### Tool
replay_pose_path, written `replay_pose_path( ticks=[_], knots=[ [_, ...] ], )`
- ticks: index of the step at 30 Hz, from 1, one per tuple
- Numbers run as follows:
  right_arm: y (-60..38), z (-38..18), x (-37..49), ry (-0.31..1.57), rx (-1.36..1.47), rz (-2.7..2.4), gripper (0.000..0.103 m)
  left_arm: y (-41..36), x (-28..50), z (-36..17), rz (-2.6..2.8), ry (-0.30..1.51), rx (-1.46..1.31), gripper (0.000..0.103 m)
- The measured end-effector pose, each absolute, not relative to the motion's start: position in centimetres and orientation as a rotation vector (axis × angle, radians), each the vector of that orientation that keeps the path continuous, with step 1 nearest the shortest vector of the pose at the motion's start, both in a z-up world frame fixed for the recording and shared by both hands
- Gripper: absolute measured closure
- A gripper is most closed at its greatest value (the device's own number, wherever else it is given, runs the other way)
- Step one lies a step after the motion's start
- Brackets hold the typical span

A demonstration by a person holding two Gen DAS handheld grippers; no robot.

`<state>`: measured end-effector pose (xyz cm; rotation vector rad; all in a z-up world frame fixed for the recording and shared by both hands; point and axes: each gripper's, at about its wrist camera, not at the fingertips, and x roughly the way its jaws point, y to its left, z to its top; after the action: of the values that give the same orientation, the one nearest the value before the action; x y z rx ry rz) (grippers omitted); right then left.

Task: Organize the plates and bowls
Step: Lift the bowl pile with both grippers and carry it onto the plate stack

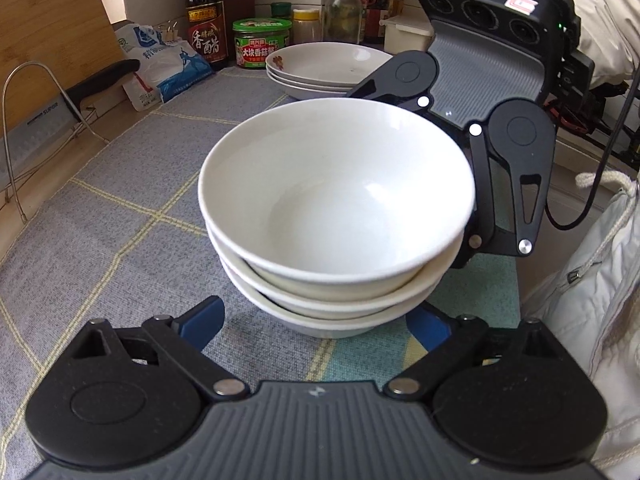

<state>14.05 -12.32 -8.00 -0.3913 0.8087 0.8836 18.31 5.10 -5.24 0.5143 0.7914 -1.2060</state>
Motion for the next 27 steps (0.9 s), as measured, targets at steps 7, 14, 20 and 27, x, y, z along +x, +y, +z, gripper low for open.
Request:
replay_pose_path(
  ticks=[7,14,20,27],
  knots=[
    [-12.23,-7.35,14.36,0.799,-0.415,0.932,0.018,4.81,18.48,-4.93,-1.252,0.777,0.540,0.011],
    [-12.29,-7.46,14.65,0.796,-0.417,0.940,0.017,4.50,18.32,-4.75,-1.284,0.759,0.550,0.013],
    [-11.98,-7.29,14.63,0.790,-0.455,0.946,0.016,4.70,18.44,-4.67,-1.305,0.747,0.541,0.014],
    [-11.49,-7.08,14.74,0.812,-0.480,0.944,0.016,5.11,18.62,-5.08,-1.336,0.724,0.512,0.013]
  ],
)
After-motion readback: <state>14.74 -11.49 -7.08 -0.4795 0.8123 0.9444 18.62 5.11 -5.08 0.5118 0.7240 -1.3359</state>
